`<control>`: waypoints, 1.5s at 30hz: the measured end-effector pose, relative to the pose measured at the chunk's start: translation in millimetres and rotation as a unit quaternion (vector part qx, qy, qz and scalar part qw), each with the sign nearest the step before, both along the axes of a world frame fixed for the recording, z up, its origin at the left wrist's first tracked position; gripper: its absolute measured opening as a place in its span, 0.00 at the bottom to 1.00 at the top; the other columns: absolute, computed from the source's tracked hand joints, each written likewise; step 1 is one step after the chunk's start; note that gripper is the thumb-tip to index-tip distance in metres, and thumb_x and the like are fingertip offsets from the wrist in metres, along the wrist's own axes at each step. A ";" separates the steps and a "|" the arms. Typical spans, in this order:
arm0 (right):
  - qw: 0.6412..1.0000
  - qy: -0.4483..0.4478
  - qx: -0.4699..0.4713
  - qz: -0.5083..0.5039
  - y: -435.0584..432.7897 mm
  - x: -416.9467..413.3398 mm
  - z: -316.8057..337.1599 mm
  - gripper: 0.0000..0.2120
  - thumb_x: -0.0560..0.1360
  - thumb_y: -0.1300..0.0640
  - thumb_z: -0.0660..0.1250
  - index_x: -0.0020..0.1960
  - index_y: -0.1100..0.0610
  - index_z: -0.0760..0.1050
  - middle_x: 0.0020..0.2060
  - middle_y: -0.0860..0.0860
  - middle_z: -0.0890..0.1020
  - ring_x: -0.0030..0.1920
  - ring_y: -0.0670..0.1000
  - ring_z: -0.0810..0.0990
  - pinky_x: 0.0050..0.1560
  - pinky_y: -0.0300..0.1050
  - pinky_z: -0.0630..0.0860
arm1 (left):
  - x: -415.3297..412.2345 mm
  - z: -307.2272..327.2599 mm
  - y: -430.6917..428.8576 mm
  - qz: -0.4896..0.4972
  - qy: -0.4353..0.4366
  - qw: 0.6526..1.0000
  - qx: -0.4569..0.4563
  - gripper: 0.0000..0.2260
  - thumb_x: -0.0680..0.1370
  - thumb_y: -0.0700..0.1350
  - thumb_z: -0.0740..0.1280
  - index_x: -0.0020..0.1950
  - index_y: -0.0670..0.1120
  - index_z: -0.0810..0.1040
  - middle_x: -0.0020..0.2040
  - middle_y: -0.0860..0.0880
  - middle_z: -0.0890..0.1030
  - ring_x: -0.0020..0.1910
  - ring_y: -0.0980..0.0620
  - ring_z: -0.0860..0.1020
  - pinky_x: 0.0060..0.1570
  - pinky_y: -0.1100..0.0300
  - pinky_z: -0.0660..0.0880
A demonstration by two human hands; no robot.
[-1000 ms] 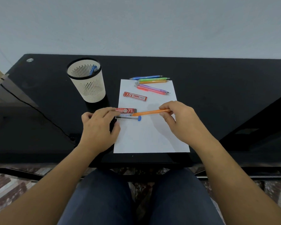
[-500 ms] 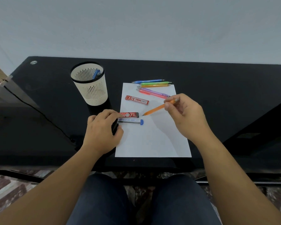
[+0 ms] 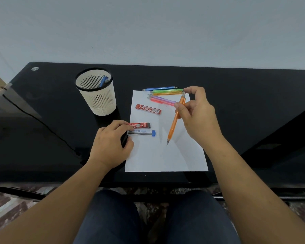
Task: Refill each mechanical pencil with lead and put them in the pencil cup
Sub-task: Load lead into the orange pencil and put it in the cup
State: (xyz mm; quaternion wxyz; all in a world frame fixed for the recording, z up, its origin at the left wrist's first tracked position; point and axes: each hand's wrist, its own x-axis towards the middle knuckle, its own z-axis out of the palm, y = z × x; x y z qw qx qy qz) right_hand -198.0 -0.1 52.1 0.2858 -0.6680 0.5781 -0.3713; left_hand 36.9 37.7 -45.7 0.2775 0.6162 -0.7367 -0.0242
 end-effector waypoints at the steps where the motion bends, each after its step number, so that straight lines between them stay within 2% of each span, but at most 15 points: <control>1: 1.000 0.004 0.001 -0.001 -0.1 0.7 0.4 0.18 0.76 0.51 0.65 0.62 0.46 0.61 0.45 0.41 0.79 0.38 0.37 0.79 0.28 0.24 0.70 | 0.0 -0.2 0.1 0.000 0.000 1.000 0.000 0.15 0.73 0.51 0.62 0.56 0.50 0.80 0.58 0.55 0.77 0.50 0.56 0.77 0.54 0.56 0.70; 9: 1.000 -0.005 0.014 -0.026 -4.7 1.4 1.2 0.14 0.77 0.52 0.65 0.58 0.45 0.62 0.45 0.43 0.79 0.37 0.37 0.79 0.27 0.25 0.70 | 0.4 -1.2 0.0 -0.004 0.005 1.000 -0.004 0.15 0.73 0.51 0.61 0.56 0.50 0.80 0.58 0.55 0.77 0.50 0.56 0.77 0.54 0.56 0.70; 16: 1.000 -0.010 0.013 -0.018 -2.1 2.4 2.8 0.16 0.77 0.53 0.65 0.58 0.44 0.61 0.45 0.41 0.79 0.37 0.35 0.79 0.28 0.25 0.70 | 0.3 -1.1 0.0 -0.002 0.009 1.000 -0.001 0.16 0.73 0.52 0.61 0.56 0.50 0.81 0.58 0.55 0.77 0.50 0.57 0.77 0.55 0.55 0.70; 26: 1.000 -0.005 0.005 -0.011 2.0 2.6 5.3 0.16 0.77 0.53 0.65 0.58 0.43 0.60 0.46 0.42 0.79 0.37 0.37 0.79 0.27 0.24 0.69 | 0.0 -0.6 0.1 0.000 0.007 1.000 0.002 0.15 0.73 0.51 0.62 0.56 0.50 0.80 0.58 0.55 0.77 0.51 0.56 0.77 0.56 0.53 0.72; 34: 1.000 -0.004 -0.002 -0.011 3.8 1.8 3.9 0.15 0.77 0.53 0.64 0.57 0.44 0.61 0.45 0.42 0.79 0.36 0.36 0.79 0.26 0.24 0.68 | -0.3 -0.9 0.6 0.002 0.007 1.000 0.003 0.14 0.74 0.51 0.63 0.56 0.50 0.81 0.58 0.55 0.77 0.51 0.57 0.77 0.56 0.55 0.71; 37: 1.000 -0.011 -0.007 -0.014 4.6 1.9 2.5 0.16 0.77 0.54 0.65 0.59 0.44 0.60 0.45 0.42 0.79 0.37 0.36 0.79 0.28 0.24 0.69 | -0.3 -0.4 0.6 0.000 0.012 1.000 0.001 0.14 0.74 0.51 0.63 0.56 0.50 0.81 0.58 0.55 0.77 0.51 0.57 0.77 0.55 0.55 0.71; 41: 0.999 -0.030 -0.030 -0.014 9.6 0.6 2.3 0.23 0.78 0.53 0.64 0.69 0.44 0.59 0.49 0.43 0.80 0.44 0.35 0.80 0.32 0.25 0.72 | -0.4 0.1 0.8 -0.001 0.014 1.000 -0.002 0.15 0.73 0.51 0.62 0.56 0.50 0.81 0.58 0.55 0.77 0.50 0.56 0.77 0.54 0.55 0.71; 43: 0.998 -0.046 -0.047 -0.019 13.6 -1.5 4.6 0.20 0.78 0.53 0.64 0.67 0.45 0.62 0.48 0.42 0.80 0.45 0.31 0.79 0.34 0.25 0.73 | -0.2 0.8 1.0 0.000 0.012 1.000 0.000 0.15 0.73 0.51 0.62 0.56 0.50 0.81 0.58 0.55 0.77 0.51 0.56 0.77 0.55 0.54 0.72; 45: 0.995 -0.070 -0.065 -0.028 17.9 -4.3 6.1 0.14 0.77 0.54 0.65 0.60 0.47 0.65 0.47 0.41 0.80 0.46 0.34 0.79 0.37 0.29 0.77 | -0.4 1.9 1.9 0.000 0.009 1.000 0.003 0.15 0.73 0.51 0.62 0.56 0.50 0.81 0.58 0.55 0.78 0.53 0.56 0.77 0.55 0.54 0.72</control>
